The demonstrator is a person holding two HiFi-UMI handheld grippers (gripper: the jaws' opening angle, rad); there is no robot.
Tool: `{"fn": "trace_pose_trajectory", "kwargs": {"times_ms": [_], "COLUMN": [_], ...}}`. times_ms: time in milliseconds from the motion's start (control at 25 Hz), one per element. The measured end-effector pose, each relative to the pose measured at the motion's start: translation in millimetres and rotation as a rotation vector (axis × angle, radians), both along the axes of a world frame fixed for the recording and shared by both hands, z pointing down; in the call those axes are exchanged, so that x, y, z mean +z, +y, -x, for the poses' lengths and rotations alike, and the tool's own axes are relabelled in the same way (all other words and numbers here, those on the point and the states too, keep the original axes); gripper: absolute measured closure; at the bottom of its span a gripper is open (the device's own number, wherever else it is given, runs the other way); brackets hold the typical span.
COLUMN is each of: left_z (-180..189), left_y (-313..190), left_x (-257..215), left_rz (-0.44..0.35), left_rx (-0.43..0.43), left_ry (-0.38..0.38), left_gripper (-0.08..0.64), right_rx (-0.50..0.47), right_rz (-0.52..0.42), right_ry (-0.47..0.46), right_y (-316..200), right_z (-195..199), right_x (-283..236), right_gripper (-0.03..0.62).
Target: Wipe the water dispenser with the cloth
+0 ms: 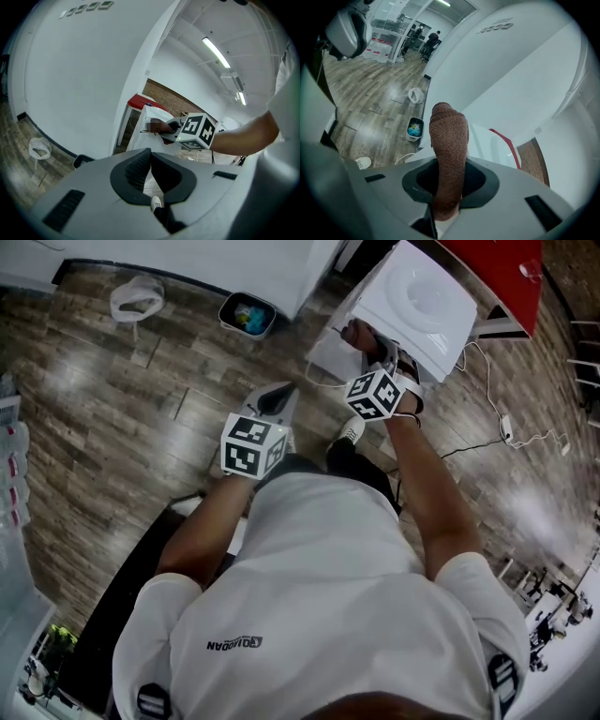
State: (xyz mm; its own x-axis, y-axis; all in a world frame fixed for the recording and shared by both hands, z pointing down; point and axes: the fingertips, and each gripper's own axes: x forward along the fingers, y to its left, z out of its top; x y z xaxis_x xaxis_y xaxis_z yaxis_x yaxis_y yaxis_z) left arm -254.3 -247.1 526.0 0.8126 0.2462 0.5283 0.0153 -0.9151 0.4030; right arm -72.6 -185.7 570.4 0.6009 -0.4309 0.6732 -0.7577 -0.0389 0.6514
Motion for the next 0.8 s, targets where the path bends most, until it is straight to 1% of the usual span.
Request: {"fn": "trace_pose_trajectory", "kwargs": {"times_ms": [400,800], "left_z": [4,14], "left_y": [-1,-14], "left_x": [8,29], "left_rz": [-0.010,0.000], "left_rx": [0.025,-0.020], "left_ry": [-0.024,-0.073], "left_gripper": [0.561,0.560], "right_rx": [0.015,0.030], "right_rz": [0.047,0.126], "right_ry": [-0.033,-0.090], "right_y": [-3,-1], "right_z": [2,4], "right_x": [43,117], "right_gripper": [0.507,0.508]}}
